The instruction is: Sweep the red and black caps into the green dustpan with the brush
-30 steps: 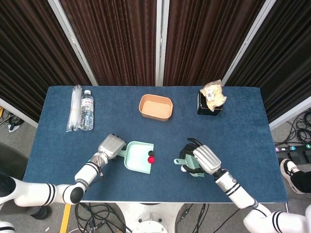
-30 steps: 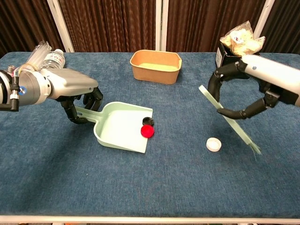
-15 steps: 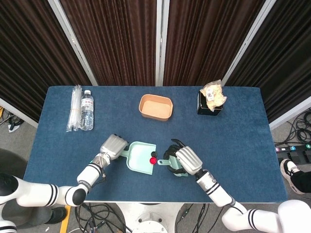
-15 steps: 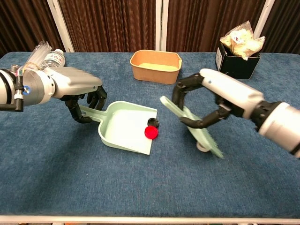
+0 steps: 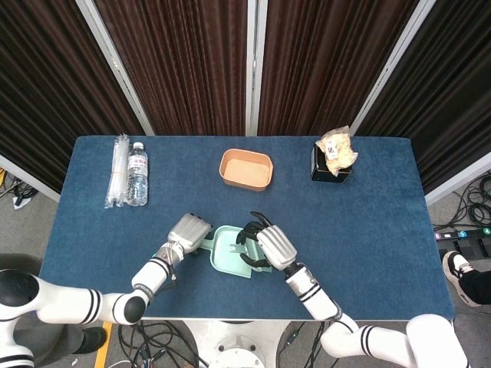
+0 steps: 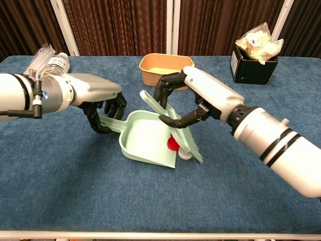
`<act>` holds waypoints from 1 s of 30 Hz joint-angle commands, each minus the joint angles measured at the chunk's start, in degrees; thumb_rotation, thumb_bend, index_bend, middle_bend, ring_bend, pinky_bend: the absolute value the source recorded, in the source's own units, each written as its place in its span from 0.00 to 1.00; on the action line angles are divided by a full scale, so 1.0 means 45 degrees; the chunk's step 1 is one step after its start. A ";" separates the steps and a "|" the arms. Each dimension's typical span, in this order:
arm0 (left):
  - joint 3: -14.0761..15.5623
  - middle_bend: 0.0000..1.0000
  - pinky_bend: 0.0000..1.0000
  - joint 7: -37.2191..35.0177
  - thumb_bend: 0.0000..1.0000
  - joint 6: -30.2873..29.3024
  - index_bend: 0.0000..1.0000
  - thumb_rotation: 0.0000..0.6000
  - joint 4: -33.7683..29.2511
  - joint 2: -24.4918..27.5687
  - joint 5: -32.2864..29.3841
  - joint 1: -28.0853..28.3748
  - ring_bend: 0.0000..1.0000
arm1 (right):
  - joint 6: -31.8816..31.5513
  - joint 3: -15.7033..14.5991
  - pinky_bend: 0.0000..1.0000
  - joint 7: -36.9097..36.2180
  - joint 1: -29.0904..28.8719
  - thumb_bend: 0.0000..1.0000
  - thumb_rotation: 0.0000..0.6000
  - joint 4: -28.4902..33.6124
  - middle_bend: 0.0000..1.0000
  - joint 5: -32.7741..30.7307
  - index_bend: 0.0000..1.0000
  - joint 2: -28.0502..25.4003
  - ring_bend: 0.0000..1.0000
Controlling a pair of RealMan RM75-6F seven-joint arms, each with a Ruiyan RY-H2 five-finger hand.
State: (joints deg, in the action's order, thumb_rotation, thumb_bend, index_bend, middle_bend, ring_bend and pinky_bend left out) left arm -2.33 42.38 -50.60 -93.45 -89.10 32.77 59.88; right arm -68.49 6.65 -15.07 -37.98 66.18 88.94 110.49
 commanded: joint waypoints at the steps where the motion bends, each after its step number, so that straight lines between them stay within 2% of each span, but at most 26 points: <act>1: -0.0095 0.54 0.35 -0.0105 0.41 0.0140 0.55 1.00 0.0000 -0.0064 -0.0194 0.0133 0.38 | -0.0054 0.0200 0.08 -0.0180 -0.0093 0.70 1.00 -0.0229 0.68 -0.0094 0.72 0.0372 0.31; 12: -0.0278 0.54 0.35 -0.0438 0.41 0.0330 0.55 1.00 0.0024 -0.0203 -0.0985 0.0576 0.38 | -0.0904 0.0684 0.07 -0.0698 -0.0218 0.73 1.00 -0.1039 0.68 0.0041 0.72 0.1543 0.31; 17: -0.0307 0.54 0.35 -0.0544 0.40 0.0258 0.55 1.00 0.0064 -0.0308 -0.1149 0.0705 0.38 | -0.1155 0.0757 0.07 -0.0976 -0.0187 0.73 1.00 -0.1015 0.68 0.0104 0.72 0.1539 0.31; 19: -0.0267 0.53 0.35 -0.0560 0.40 0.0104 0.54 1.00 0.0083 -0.0347 -0.1023 0.0705 0.38 | -0.1264 0.0733 0.07 -0.1021 -0.0118 0.73 1.00 -0.0841 0.68 0.0166 0.72 0.1264 0.31; 23: -0.0183 0.46 0.35 -0.0627 0.40 -0.0078 0.46 1.00 0.0057 -0.0302 -0.0840 0.0657 0.38 | -0.1494 0.0554 0.06 -0.0693 0.0080 0.73 1.00 -0.0406 0.68 0.0432 0.72 0.0195 0.31; 30: -0.0123 0.37 0.34 -0.0690 0.40 -0.0251 0.32 1.00 -0.0030 -0.0223 -0.0747 0.0626 0.36 | -0.0629 0.0058 0.06 0.0251 0.0418 0.73 1.00 0.1059 0.68 0.0311 0.72 -0.2805 0.31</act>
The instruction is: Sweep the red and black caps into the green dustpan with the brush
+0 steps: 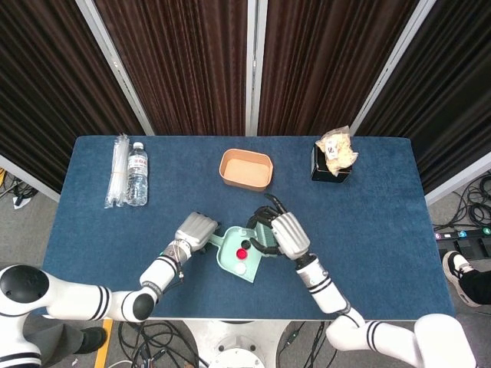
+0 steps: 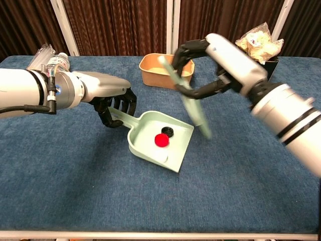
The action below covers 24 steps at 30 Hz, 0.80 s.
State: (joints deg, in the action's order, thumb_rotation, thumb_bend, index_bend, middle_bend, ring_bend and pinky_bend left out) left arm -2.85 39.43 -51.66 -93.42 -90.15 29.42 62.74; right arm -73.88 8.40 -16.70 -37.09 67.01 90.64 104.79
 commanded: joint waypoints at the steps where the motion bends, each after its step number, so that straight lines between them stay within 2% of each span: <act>1: -0.0003 0.36 0.34 -0.0031 0.40 -0.0032 0.31 1.00 -0.0046 0.0004 0.0009 -0.0005 0.36 | 0.0708 -0.0361 0.06 0.0787 0.0244 0.73 1.00 0.1033 0.68 -0.0128 0.71 -0.1881 0.31; 6: -0.0056 0.33 0.34 -0.0016 0.40 -0.0306 0.23 1.00 -0.0188 0.0106 0.0116 -0.0007 0.34 | 0.1945 -0.0753 0.06 0.1963 0.0163 0.73 1.00 0.1788 0.68 -0.0364 0.69 -0.3741 0.30; 10: -0.0148 0.29 0.34 -0.0303 0.38 -0.0964 0.18 1.00 -0.0572 0.0464 0.0657 -0.0320 0.31 | 0.3002 -0.1083 0.04 0.2985 -0.0033 0.70 1.00 0.1997 0.65 -0.0528 0.63 -0.4680 0.26; 13: -0.0078 0.27 0.32 -0.0625 0.38 -0.1784 0.17 1.00 -0.0851 0.0875 0.1379 -0.0822 0.28 | 0.3849 -0.1347 0.00 0.3962 -0.0158 0.62 1.00 0.2105 0.58 -0.0797 0.54 -0.5045 0.19; 16: 0.0059 0.27 0.31 -0.1063 0.36 -0.2575 0.17 1.00 -0.1027 0.1316 0.2137 -0.1455 0.27 | 0.4367 -0.1442 0.00 0.4983 -0.0164 0.45 1.00 0.2202 0.49 -0.1245 0.39 -0.5065 0.11; 18: 0.0148 0.27 0.30 -0.1398 0.35 -0.2962 0.17 1.00 -0.1156 0.1700 0.2565 -0.1888 0.25 | 0.4566 -0.1444 0.00 0.5577 -0.0140 0.38 1.00 0.2279 0.44 -0.1561 0.31 -0.5018 0.06; 20: 0.0114 0.27 0.29 -0.1783 0.35 -0.3236 0.17 1.00 -0.1215 0.2108 0.2933 -0.2230 0.24 | 0.4639 -0.1438 0.00 0.5889 -0.0078 0.34 1.00 0.2325 0.38 -0.1806 0.24 -0.4961 0.02; 24: 0.0364 0.27 0.29 -0.2835 0.32 -0.3928 0.17 1.00 -0.1244 0.2950 0.4007 -0.3283 0.24 | 0.4635 -0.1406 0.00 0.6068 0.0107 0.31 1.00 0.2598 0.29 -0.2208 0.09 -0.5111 0.00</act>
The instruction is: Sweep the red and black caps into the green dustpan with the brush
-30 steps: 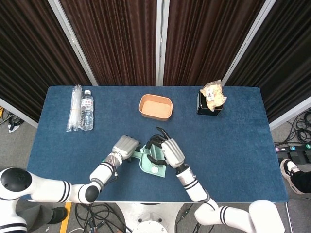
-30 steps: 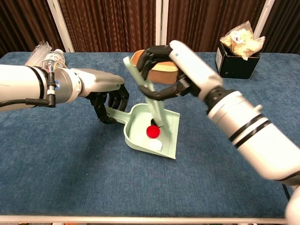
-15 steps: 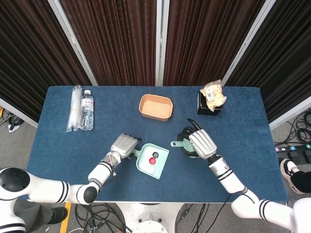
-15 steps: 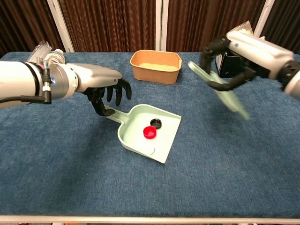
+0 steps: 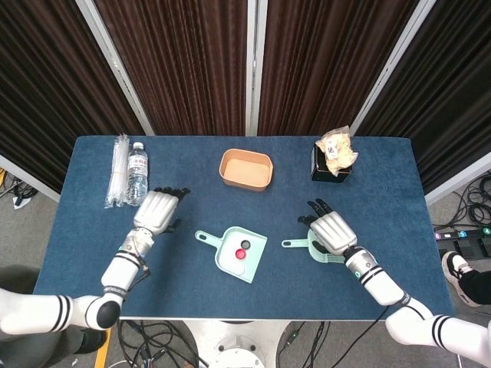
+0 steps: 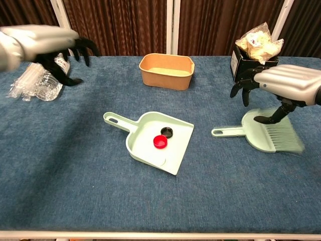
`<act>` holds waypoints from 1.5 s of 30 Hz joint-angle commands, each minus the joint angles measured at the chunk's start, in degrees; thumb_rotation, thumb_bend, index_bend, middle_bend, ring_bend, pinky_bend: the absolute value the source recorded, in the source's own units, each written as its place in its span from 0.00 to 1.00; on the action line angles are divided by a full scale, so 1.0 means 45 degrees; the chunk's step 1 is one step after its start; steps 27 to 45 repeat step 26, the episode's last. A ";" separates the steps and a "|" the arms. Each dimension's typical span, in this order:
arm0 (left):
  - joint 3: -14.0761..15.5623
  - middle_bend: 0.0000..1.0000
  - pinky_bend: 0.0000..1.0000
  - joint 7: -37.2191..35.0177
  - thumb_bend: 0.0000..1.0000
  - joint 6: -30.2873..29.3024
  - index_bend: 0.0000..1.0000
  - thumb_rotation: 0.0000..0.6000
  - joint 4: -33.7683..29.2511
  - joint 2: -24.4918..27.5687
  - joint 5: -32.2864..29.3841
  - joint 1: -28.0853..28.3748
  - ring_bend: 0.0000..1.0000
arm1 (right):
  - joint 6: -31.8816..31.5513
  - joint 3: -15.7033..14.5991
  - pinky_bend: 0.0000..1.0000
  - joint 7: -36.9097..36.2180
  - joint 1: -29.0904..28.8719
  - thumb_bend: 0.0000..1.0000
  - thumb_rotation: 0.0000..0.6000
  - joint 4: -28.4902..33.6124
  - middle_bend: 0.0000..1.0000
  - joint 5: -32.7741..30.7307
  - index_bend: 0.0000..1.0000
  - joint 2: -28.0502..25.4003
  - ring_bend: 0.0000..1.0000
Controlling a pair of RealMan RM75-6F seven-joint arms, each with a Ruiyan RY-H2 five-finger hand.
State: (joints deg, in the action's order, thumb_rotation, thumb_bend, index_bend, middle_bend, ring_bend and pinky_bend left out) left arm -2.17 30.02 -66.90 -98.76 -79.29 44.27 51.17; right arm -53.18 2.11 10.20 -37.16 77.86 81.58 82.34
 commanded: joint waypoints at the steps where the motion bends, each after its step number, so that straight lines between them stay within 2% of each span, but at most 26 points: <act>1: 0.0300 0.27 0.29 -0.0969 0.32 -0.0672 0.17 1.00 -0.0017 0.0690 0.0894 -0.0962 0.24 | -0.0074 0.0017 0.00 0.0059 0.0184 0.30 1.00 0.0253 0.27 -0.0214 0.05 -0.0196 0.00; 6: 0.0885 0.27 0.27 -0.2243 0.28 -0.1645 0.17 1.00 0.0261 0.1524 0.2110 -0.2508 0.24 | -0.1860 0.0215 0.00 -0.1047 0.1105 0.25 1.00 0.0950 0.25 0.0033 0.02 -0.1199 0.00; 13: 0.1680 0.27 0.23 -0.3678 0.23 -0.3081 0.19 1.00 0.0687 0.2392 0.3532 -0.4668 0.24 | -0.4765 0.0229 0.00 -0.3203 0.3217 0.30 1.00 0.1759 0.18 0.0056 0.01 -0.3366 0.00; 17: 0.2045 0.27 0.21 -0.4126 0.23 -0.4390 0.20 1.00 0.0735 0.2647 0.4332 -0.6006 0.22 | -0.6320 -0.0039 0.00 -0.4286 0.4581 0.31 1.00 0.2063 0.16 0.0162 0.01 -0.4198 0.00; 20: 0.2381 0.27 0.20 -0.4088 0.23 -0.5302 0.20 1.00 0.0402 0.2805 0.4799 -0.7001 0.22 | -0.7176 -0.0477 0.00 -0.5577 0.5616 0.31 1.00 0.2292 0.16 0.0376 0.01 -0.4639 0.00; 22: 0.2563 0.27 0.20 -0.4037 0.23 -0.5844 0.20 1.00 0.0073 0.2907 0.5119 -0.7612 0.22 | -0.7677 -0.0777 0.00 -0.5835 0.6261 0.31 1.00 0.2242 0.16 0.0484 0.01 -0.4756 0.00; 26: 0.2572 0.26 0.17 -0.3534 0.23 -0.6525 0.20 1.00 -0.0277 0.2909 0.5689 -0.8284 0.20 | -0.8086 -0.0991 0.00 -0.5739 0.6948 0.32 1.00 0.2194 0.16 0.0500 0.01 -0.4610 0.00; 45: 0.2572 0.26 0.17 -0.3534 0.23 -0.6525 0.20 1.00 -0.0277 0.2909 0.5689 -0.8284 0.20 | -0.8086 -0.0991 0.00 -0.5739 0.6948 0.32 1.00 0.2194 0.16 0.0500 0.01 -0.4610 0.00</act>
